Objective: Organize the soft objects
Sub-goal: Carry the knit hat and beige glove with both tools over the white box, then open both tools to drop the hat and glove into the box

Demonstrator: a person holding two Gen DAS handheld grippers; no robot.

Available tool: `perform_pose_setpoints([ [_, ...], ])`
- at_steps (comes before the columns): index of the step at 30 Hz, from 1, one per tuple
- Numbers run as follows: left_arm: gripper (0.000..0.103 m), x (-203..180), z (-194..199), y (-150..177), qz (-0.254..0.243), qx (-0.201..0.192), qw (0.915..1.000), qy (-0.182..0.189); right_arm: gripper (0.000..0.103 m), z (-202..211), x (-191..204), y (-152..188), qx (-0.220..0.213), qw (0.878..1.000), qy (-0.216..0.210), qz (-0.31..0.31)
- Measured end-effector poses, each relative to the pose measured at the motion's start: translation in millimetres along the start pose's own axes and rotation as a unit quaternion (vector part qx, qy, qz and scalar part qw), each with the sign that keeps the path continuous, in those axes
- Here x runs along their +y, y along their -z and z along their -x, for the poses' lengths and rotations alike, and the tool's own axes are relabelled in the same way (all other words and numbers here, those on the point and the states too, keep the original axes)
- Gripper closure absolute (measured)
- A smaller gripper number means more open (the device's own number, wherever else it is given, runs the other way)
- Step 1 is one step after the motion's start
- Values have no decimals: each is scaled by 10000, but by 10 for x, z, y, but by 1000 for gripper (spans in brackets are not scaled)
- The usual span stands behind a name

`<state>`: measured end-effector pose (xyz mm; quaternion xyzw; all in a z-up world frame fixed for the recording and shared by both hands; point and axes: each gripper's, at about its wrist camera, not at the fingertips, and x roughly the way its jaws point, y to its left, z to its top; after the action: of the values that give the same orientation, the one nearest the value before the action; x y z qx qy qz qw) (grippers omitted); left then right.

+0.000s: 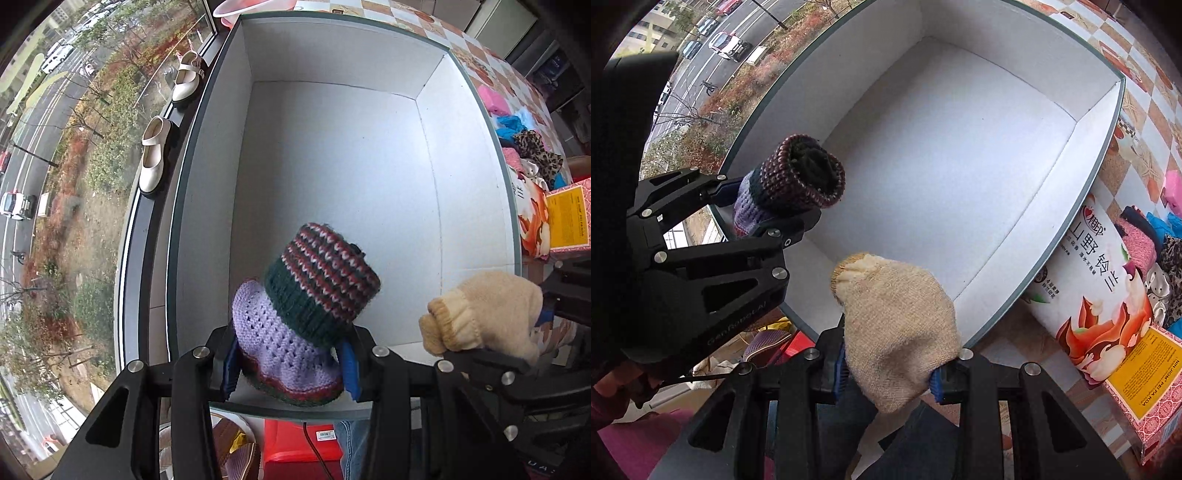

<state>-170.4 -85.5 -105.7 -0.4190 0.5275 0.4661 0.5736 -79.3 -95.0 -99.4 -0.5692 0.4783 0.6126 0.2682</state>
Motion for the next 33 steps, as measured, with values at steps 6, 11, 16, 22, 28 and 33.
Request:
perform_pose_setpoints([
  [6,56,-30,-1,27,25,43,10000,-2,69,-104,-32,-65,97,9999,-113,-38],
  [11,56,-19,13,26,42,48,10000,-14,69,-98,-29,74,134,9998,-155,62],
  [16,56,-15,-14,6,63,41,10000,-13,69,-81,8,109,89,9999,-124,78],
  [22,56,-33,-20,10,54,38,10000,-8,69,-69,7,134,66,9999,-119,41],
  [28,54,-30,-41,51,-4,30,10000,-54,69,-19,-1,147,15,9999,-107,39],
  [33,47,-24,-30,56,-37,-88,9999,-125,69,24,-2,132,-56,9999,-111,31],
])
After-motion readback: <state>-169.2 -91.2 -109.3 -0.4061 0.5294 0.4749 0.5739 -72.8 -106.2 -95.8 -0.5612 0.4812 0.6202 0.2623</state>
